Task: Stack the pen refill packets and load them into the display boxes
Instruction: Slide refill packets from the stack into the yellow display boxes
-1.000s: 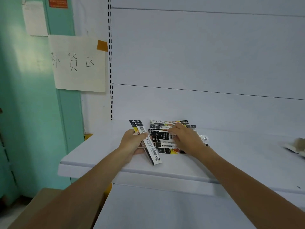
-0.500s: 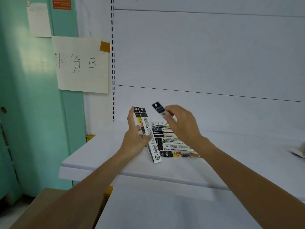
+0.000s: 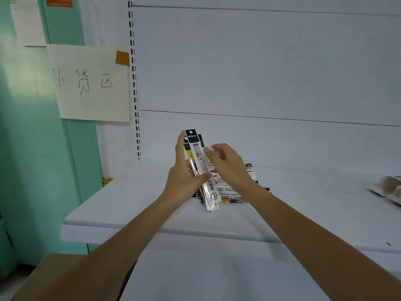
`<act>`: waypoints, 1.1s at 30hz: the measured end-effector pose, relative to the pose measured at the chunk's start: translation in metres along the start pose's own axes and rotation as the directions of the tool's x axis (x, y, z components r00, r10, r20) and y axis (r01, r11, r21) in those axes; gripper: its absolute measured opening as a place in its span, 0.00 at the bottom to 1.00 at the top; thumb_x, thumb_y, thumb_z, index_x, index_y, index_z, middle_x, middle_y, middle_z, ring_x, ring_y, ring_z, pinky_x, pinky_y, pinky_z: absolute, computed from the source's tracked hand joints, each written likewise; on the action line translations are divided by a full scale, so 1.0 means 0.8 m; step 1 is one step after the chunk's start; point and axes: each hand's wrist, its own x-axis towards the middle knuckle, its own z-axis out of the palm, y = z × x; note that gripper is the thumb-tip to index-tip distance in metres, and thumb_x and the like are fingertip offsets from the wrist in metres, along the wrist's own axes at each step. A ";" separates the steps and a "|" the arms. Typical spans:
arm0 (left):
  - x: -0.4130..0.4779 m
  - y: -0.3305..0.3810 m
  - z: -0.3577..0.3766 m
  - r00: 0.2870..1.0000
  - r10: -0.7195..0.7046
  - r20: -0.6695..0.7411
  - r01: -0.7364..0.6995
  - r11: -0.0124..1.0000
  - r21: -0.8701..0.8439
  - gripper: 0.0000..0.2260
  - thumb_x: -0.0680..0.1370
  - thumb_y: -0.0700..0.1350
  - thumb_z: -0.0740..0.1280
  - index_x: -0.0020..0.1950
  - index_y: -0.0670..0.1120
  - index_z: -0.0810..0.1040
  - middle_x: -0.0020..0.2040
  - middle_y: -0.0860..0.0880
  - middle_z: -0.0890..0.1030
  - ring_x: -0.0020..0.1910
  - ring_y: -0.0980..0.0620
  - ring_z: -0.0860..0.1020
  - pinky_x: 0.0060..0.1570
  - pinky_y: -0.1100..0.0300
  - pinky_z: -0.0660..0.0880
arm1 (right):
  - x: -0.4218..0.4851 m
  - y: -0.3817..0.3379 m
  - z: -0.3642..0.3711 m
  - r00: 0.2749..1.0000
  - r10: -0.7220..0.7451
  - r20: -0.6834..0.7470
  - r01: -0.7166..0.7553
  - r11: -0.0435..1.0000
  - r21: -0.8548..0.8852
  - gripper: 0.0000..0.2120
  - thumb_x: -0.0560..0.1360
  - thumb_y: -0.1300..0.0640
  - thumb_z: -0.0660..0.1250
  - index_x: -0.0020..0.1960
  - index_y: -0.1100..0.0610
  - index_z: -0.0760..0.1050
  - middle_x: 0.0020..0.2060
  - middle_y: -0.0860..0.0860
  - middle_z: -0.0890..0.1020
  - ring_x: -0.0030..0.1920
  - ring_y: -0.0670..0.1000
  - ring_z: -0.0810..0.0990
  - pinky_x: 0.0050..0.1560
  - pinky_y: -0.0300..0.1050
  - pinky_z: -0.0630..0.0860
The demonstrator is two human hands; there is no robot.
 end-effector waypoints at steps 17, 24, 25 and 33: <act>0.031 0.056 0.184 0.800 0.594 0.083 -0.419 0.454 0.786 0.15 0.73 0.55 0.58 0.49 0.49 0.79 0.27 0.51 0.79 0.28 0.47 0.78 0.30 0.60 0.72 | -0.028 0.130 -0.280 0.975 -0.088 0.202 0.195 0.769 -0.609 0.08 0.75 0.58 0.66 0.53 0.59 0.74 0.41 0.48 0.73 0.37 0.44 0.69 0.42 0.39 0.64; 0.038 0.079 0.383 0.650 0.491 0.579 -0.723 0.168 0.670 0.24 0.75 0.60 0.53 0.65 0.49 0.70 0.51 0.48 0.80 0.50 0.47 0.78 0.51 0.50 0.75 | -0.062 0.174 -0.459 0.944 -0.069 0.323 0.258 0.766 -0.589 0.12 0.73 0.56 0.69 0.55 0.58 0.75 0.45 0.47 0.77 0.43 0.46 0.73 0.41 0.29 0.66; 0.034 0.082 0.404 0.646 0.492 0.584 -0.731 0.177 0.659 0.22 0.75 0.58 0.52 0.64 0.49 0.71 0.46 0.48 0.80 0.43 0.48 0.79 0.44 0.53 0.76 | -0.065 0.175 -0.481 0.940 -0.071 0.335 0.265 0.771 -0.580 0.12 0.73 0.56 0.69 0.55 0.57 0.76 0.44 0.46 0.77 0.42 0.45 0.72 0.41 0.27 0.66; 0.007 0.118 0.496 0.772 0.359 0.524 -0.633 0.365 0.683 0.29 0.74 0.61 0.40 0.61 0.48 0.71 0.46 0.49 0.77 0.41 0.46 0.78 0.37 0.57 0.70 | -0.085 0.195 -0.598 0.934 -0.111 0.338 0.290 0.790 -0.540 0.15 0.72 0.53 0.71 0.57 0.54 0.77 0.51 0.48 0.78 0.50 0.44 0.71 0.47 0.27 0.65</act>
